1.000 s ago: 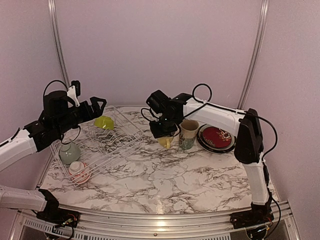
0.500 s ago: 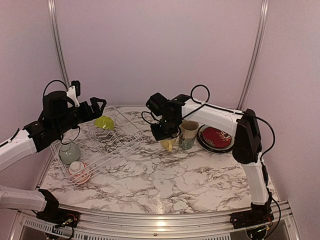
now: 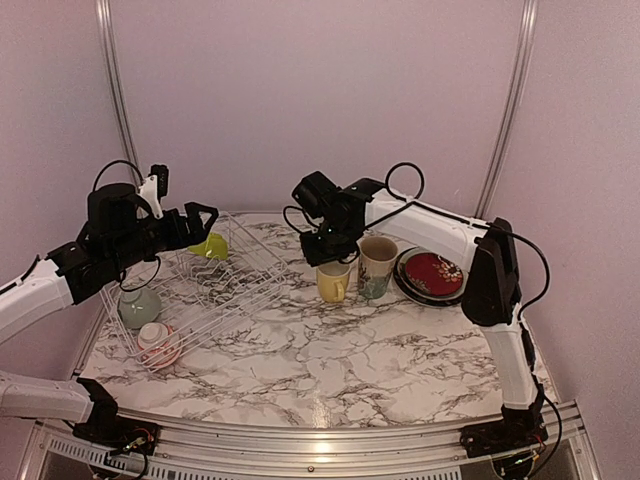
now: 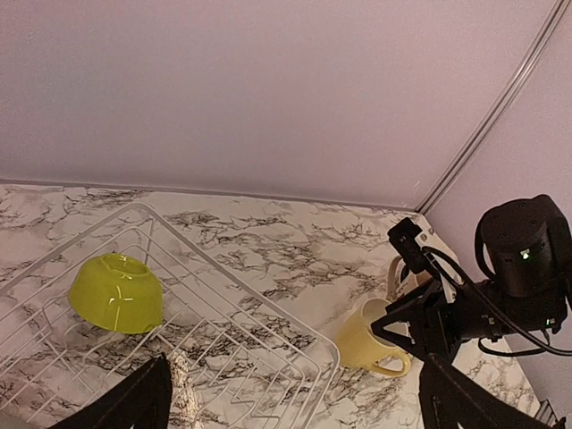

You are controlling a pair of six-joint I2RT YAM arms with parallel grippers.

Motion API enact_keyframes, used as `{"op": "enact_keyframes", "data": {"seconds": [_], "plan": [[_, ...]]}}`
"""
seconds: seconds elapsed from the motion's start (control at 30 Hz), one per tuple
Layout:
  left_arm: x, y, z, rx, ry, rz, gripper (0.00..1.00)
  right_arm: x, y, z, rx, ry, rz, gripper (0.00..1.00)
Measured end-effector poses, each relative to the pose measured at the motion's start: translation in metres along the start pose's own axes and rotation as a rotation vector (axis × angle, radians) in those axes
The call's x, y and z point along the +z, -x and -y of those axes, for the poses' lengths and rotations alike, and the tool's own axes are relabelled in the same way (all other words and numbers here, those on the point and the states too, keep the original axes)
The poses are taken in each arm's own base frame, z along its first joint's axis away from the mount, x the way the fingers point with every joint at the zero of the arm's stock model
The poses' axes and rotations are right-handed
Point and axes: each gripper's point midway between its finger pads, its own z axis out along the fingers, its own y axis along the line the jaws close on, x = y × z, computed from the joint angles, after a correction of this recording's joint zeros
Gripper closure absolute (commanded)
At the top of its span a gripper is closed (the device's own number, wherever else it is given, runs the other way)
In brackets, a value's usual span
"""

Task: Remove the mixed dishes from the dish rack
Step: Place the cup at the center of the board, then grab the bowl from the dish rack.

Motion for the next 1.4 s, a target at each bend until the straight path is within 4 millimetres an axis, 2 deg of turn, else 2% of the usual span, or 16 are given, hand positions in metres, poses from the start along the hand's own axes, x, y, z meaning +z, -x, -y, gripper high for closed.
{"op": "enact_keyframes", "data": {"seconds": [0.13, 0.23, 0.3, 0.47, 0.57, 0.67, 0.77, 0.83, 0.93, 0.97, 1.03, 1.17, 1.27, 1.4], "plan": [[-0.001, -0.008, 0.004, 0.021, 0.000, -0.034, 0.01, -0.018, 0.018, -0.007, 0.011, 0.031, 0.047, 0.52], [-0.007, -0.012, 0.023, 0.065, -0.020, -0.050, 0.01, -0.036, 0.036, -0.014, 0.033, 0.064, 0.108, 0.50], [-0.014, -0.012, 0.032, 0.088, -0.037, -0.046, 0.01, -0.044, 0.040, -0.016, 0.045, 0.074, 0.131, 0.49], [-0.025, -0.001, 0.030, 0.083, -0.023, -0.006, 0.01, -0.069, 0.019, -0.006, 0.042, 0.082, 0.149, 0.44], [-0.022, -0.003, 0.023, 0.058, 0.003, -0.018, 0.01, -0.101, 0.005, 0.009, 0.031, 0.095, 0.192, 0.43], [-0.011, -0.011, 0.015, 0.005, 0.044, -0.056, 0.01, -0.134, 0.006, 0.019, 0.026, 0.126, 0.276, 0.42], [0.002, -0.015, 0.000, -0.084, 0.103, -0.083, 0.01, -0.160, 0.007, 0.027, 0.028, 0.171, 0.383, 0.40], [0.010, -0.017, -0.014, -0.162, 0.145, -0.091, 0.01, -0.166, 0.001, 0.032, 0.033, 0.201, 0.428, 0.40], [0.023, -0.020, -0.038, -0.288, 0.194, -0.102, 0.01, -0.161, -0.014, 0.039, 0.046, 0.248, 0.450, 0.40], [0.026, -0.016, -0.057, -0.342, 0.234, -0.087, 0.01, -0.157, -0.019, 0.043, 0.056, 0.259, 0.451, 0.40], [0.035, -0.015, -0.079, -0.427, 0.273, -0.076, 0.01, -0.151, -0.027, 0.051, 0.076, 0.269, 0.450, 0.40], [0.059, -0.028, -0.120, -0.590, 0.356, -0.084, 0.01, -0.159, -0.034, 0.059, 0.100, 0.291, 0.488, 0.38], [0.086, -0.045, -0.137, -0.686, 0.397, -0.136, 0.01, -0.179, -0.033, 0.063, 0.112, 0.317, 0.548, 0.38], [0.115, -0.062, -0.148, -0.775, 0.428, -0.198, 0.01, -0.199, -0.025, 0.067, 0.125, 0.333, 0.611, 0.38]]}}
